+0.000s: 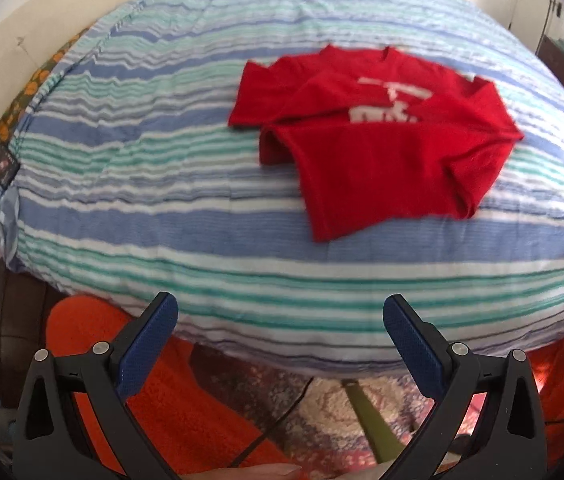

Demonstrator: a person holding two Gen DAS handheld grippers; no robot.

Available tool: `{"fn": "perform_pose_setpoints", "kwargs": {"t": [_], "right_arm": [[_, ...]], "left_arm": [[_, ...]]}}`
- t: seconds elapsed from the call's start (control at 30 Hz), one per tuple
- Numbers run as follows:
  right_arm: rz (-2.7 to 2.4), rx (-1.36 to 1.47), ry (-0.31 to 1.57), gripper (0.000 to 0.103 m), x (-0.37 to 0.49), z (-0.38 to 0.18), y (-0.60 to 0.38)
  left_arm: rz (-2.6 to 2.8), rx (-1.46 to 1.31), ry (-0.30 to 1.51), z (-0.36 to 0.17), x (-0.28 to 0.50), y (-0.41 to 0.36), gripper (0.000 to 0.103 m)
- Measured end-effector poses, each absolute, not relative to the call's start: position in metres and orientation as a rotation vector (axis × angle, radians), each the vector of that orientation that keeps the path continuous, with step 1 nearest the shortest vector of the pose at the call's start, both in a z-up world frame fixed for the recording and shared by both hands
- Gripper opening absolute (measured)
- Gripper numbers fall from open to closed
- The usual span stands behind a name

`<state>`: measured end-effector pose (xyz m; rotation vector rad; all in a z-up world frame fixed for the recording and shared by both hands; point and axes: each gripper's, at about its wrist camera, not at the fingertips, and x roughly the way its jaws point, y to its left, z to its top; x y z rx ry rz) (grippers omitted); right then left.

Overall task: Fold small clothes
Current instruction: 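Grasp the sweater hem with the left gripper while the right gripper grasps the hem beside it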

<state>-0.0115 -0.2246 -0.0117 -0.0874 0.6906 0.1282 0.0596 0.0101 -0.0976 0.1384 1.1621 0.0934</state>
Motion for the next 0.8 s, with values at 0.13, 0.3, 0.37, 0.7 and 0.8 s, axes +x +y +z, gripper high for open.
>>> {"fn": "perform_pose_setpoints", "kwargs": {"t": [0.13,0.3,0.37,0.7,0.8], "right_arm": [[0.092,-0.039,0.77,0.103,-0.015,-0.036,-0.249],[0.121,0.032,0.899,0.103,-0.002,-0.075,-0.264],[0.132,0.01,0.937,0.103,0.013,-0.088,-0.259],[0.214,0.096,1.041,0.08,0.133,-0.148,-0.207],[0.202,-0.048,1.066,0.039,0.148,-0.173,-0.187]], "left_arm": [[0.114,0.105,1.218,-0.121,0.051,0.03,0.103],[0.074,-0.01,1.199,-0.123,0.08,0.035,0.102],[0.087,-0.04,1.152,-0.129,0.097,0.034,0.102],[0.062,-0.011,1.203,-0.182,0.171,0.01,0.029],[0.025,-0.058,1.237,-0.184,0.169,0.017,0.003]]}}
